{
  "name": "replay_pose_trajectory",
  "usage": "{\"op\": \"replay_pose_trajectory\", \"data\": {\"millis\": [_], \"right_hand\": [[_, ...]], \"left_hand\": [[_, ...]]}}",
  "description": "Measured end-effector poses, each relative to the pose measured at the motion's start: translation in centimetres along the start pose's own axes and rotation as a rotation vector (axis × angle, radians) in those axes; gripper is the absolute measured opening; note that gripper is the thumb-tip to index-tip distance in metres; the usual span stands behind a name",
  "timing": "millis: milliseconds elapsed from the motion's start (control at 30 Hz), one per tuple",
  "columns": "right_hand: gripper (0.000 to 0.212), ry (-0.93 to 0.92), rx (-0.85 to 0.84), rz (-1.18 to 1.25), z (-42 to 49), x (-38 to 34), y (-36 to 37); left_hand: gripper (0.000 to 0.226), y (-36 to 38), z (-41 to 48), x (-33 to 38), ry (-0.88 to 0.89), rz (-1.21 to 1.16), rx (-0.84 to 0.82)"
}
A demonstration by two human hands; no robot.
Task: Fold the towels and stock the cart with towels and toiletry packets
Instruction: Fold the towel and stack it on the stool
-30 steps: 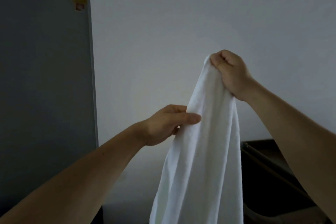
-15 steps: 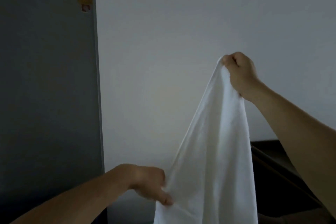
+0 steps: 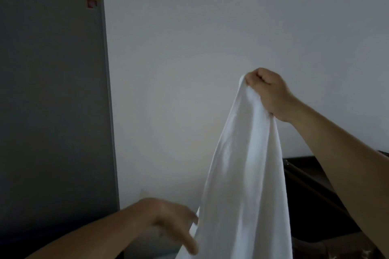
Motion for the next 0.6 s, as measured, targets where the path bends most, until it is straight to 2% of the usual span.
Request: {"op": "replay_pose_trajectory", "data": {"millis": [67, 133, 167, 200, 333, 433, 533, 600], "right_hand": [[0.029, 0.016, -0.046, 0.002, -0.8, 0.2, 0.5], [0.028, 0.044, -0.105, 0.030, -1.6, 0.1, 1.1], [0.027, 0.059, -0.132, 0.047, -2.0, 0.1, 1.5], [0.026, 0.072, -0.154, 0.062, -2.4, 0.1, 1.8], [0.024, 0.072, -0.176, 0.115, -3.5, -0.3, 2.3], [0.026, 0.055, -0.174, 0.153, -3.8, -0.7, 1.9], [0.028, 0.044, -0.171, 0.182, -3.9, -1.1, 1.5], [0.029, 0.040, -0.173, 0.178, -4.0, -1.1, 1.4]], "left_hand": [[0.057, -3.3, -0.4, 0.8, 0.173, -0.155, 0.358], [0.040, -7.2, -2.1, 2.0, 0.272, -0.470, 0.787], [0.035, -8.4, -2.5, 2.3, 0.350, -0.624, 0.923], [0.033, -9.4, -2.8, 2.8, 0.440, -0.748, 0.976], [0.024, -10.3, -2.4, 4.3, 0.628, -1.009, 0.918], [0.017, -10.1, -2.3, 4.8, 0.707, -1.097, 0.860], [0.025, -10.2, -2.4, 5.3, 0.811, -1.169, 0.809], [0.023, -10.3, -2.4, 5.5, 0.810, -1.190, 0.816]]}}
Point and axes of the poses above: each hand's wrist, its own z-axis towards the middle knuckle, its own y-axis out of the palm, x = y × z, the point moved 2 cm from there along z, towards the middle knuckle, and after that the axes turned 2 degrees about -y, right-handed, at the moved point
